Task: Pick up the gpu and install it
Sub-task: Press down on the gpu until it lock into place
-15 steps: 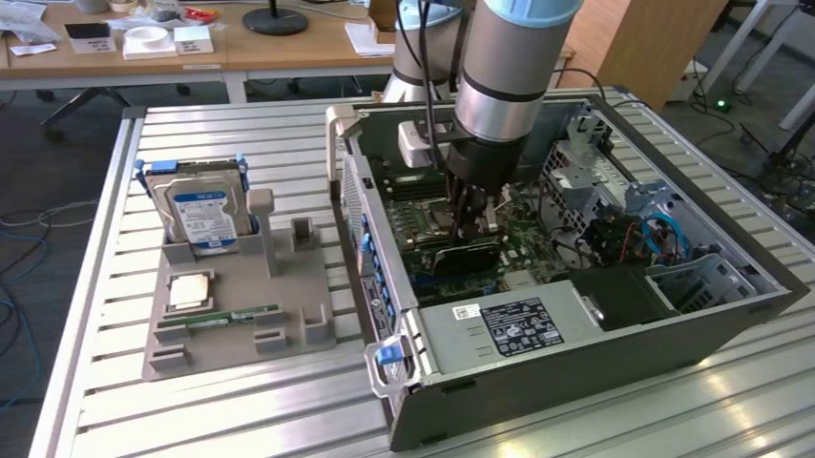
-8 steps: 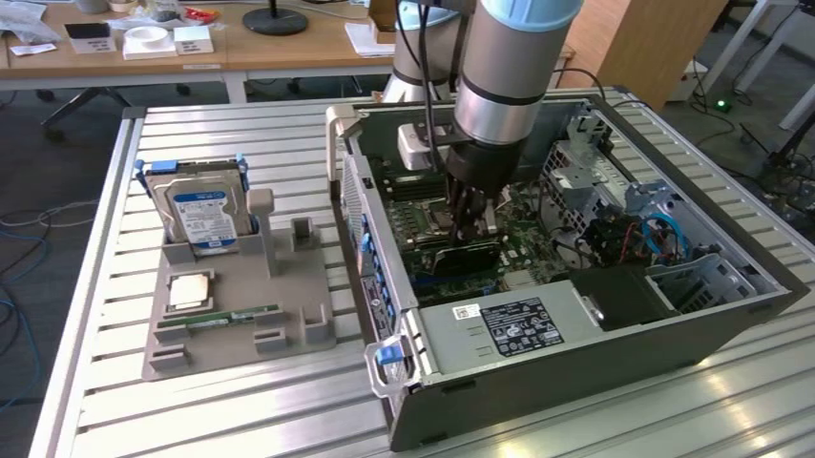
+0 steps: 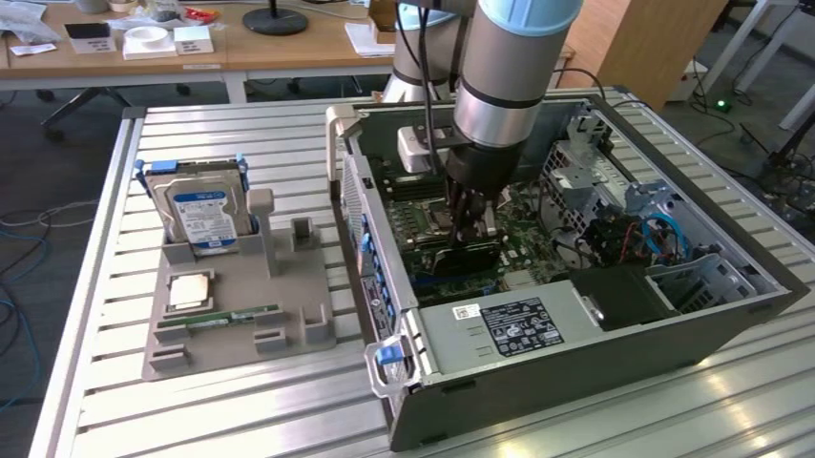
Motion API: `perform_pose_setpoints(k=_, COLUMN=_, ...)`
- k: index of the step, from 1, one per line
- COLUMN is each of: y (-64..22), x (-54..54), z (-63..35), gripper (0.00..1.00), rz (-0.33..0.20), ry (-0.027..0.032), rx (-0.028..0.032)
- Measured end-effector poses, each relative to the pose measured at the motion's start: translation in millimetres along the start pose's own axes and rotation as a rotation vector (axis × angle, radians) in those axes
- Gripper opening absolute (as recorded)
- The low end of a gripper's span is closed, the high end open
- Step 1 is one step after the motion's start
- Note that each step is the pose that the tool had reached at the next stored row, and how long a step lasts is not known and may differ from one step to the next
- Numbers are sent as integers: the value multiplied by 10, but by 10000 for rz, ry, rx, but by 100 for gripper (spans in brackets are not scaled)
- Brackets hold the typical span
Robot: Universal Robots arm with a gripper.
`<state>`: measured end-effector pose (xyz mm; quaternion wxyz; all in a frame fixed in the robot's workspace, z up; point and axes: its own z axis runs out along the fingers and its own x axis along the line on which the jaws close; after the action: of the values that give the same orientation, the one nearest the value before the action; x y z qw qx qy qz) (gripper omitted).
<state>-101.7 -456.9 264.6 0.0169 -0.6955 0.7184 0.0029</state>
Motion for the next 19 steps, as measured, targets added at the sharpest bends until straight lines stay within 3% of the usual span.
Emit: perform_pose_setpoints(k=19, y=7, x=1, z=19, gripper=11, rz=0, ry=5, rx=-1)
